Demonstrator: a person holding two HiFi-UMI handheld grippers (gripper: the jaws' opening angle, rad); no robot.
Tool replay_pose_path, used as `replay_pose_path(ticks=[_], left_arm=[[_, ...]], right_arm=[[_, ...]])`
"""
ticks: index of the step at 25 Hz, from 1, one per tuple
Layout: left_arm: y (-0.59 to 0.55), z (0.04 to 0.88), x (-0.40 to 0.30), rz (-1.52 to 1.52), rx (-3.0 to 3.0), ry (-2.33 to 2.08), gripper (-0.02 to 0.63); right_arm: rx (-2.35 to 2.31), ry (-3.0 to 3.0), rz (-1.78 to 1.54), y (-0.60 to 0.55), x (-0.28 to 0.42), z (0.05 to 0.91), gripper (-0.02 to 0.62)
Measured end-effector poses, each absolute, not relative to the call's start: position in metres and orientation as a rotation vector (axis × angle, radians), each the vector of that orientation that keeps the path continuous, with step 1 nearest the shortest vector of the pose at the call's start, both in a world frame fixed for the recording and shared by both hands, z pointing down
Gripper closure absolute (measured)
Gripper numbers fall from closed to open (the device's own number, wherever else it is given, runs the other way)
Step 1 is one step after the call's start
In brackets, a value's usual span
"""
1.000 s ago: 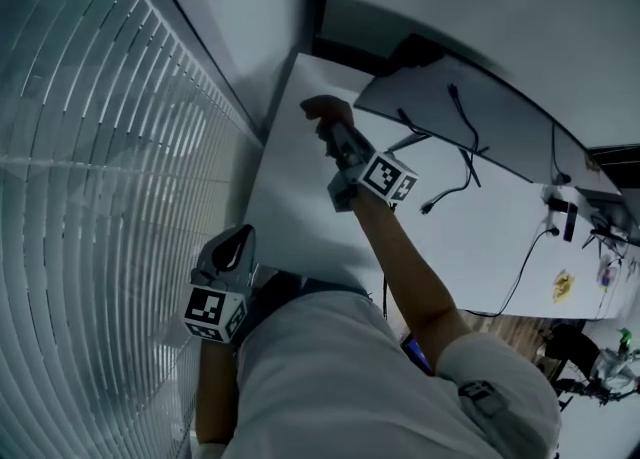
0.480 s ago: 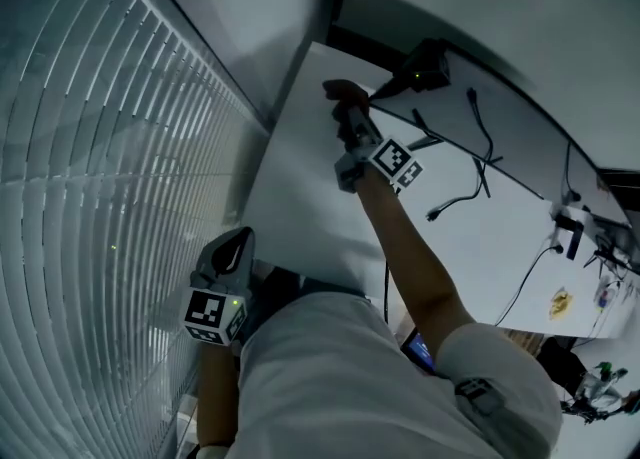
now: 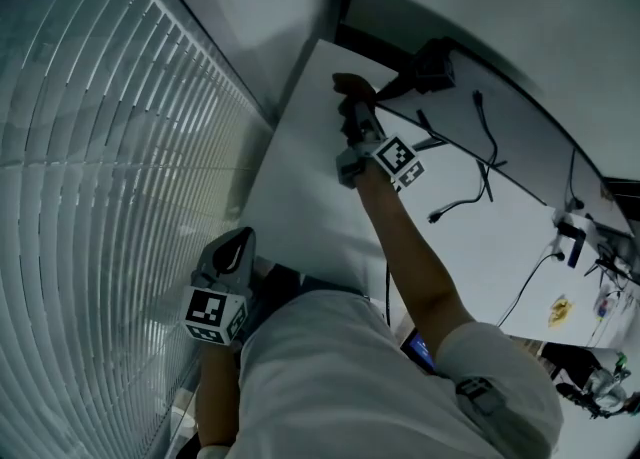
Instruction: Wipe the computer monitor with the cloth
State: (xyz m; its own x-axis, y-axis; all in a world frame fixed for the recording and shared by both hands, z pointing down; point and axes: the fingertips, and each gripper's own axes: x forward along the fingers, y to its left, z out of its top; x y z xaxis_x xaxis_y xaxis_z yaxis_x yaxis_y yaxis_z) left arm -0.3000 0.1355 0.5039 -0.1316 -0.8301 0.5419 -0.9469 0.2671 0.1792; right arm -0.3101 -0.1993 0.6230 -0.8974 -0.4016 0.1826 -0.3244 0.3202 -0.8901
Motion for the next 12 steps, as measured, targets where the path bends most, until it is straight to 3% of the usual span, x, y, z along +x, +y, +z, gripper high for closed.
replay_pose_path(ticks=[12], left_arm=[[0.141, 0.497, -0.292, 0.271, 1.597, -2.026, 0.6]], right_arm=[[-0.636, 2.455, -1.634, -0.195, -0.305, 0.586, 0.501]])
